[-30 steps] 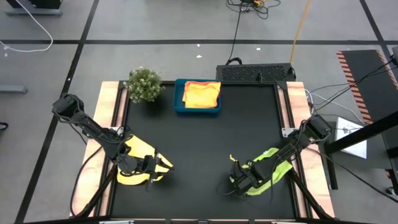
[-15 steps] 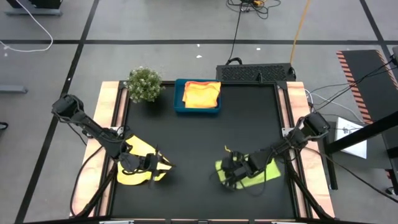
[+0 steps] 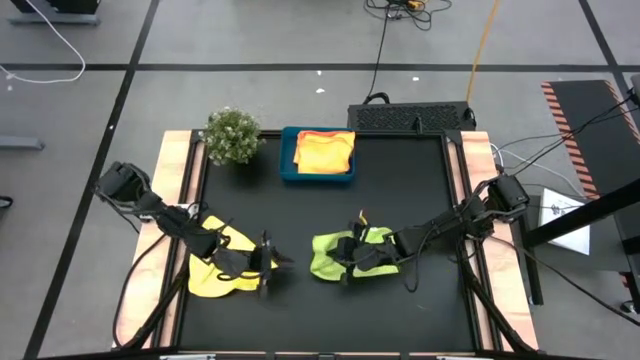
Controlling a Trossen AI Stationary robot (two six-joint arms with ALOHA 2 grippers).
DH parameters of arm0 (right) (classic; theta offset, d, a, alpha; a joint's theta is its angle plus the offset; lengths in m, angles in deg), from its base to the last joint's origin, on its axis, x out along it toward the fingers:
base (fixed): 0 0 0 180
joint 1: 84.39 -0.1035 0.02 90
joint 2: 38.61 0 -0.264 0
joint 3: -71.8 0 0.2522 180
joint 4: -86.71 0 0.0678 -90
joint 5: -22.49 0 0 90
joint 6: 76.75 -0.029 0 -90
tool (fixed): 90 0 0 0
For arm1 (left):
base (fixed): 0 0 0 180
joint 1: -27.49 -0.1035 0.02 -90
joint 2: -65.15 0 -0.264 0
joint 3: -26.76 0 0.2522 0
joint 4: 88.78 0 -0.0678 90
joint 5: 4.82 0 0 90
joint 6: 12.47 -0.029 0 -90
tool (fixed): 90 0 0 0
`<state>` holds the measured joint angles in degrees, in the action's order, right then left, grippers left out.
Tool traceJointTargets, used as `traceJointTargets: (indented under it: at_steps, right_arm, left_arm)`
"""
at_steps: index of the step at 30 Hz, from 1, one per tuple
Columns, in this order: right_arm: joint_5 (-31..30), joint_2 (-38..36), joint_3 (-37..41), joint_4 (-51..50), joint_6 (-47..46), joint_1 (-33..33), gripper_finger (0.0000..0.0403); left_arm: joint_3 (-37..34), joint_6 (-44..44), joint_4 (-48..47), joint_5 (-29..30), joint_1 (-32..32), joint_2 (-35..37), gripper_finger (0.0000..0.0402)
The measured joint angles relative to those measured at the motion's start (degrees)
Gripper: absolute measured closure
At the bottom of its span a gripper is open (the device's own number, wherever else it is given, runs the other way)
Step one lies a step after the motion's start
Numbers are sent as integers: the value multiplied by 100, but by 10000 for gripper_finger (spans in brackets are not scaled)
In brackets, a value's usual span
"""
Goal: Fold microfiber towels
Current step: Fold the green microfiber towel
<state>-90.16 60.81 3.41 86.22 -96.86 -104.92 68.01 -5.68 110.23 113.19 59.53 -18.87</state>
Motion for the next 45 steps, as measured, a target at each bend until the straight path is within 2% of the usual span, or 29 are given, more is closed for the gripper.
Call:
traceJointTargets:
  at_steps: [3, 5, 9, 14, 17, 22, 30, 34, 40, 45]
  right_arm:
    - [-12, 7, 2, 78, 68, -58, 403]
    - [-56, 7, 2, 196, 185, -113, 403]
    - [-550, 66, 0, 67, 217, -235, 403]
    - [-588, 87, 0, 30, 204, -252, 403]
    - [-587, 87, -2, 90, 192, -281, 403]
    - [-588, 87, -7, 344, 355, -322, 403]
    - [-605, 87, -7, 318, 369, -320, 403]
    - [-608, 87, -7, 319, 369, -320, 403]
    - [-608, 87, -7, 321, 369, -320, 403]
    - [-608, 87, -7, 320, 369, -320, 403]
  left_arm:
    - [0, 84, 31, 10, -204, -82, 325]
    - [0, 85, 156, 236, -333, -119, 325]
    - [0, 210, 326, 259, -499, -118, 325]
    - [0, 1611, 609, -166, -738, -118, 313]
    - [0, 1834, 648, -172, -805, -118, 299]
    - [0, 2031, 832, -118, -928, -118, 253]
    - [0, 2678, 936, -365, -1255, -118, 145]
    - [2, 2995, 1015, -454, -1315, -187, 112]
    - [7, 3092, 1468, -575, -1343, -586, 111]
    - [190, 3101, 1801, -1011, -1468, -924, 128]
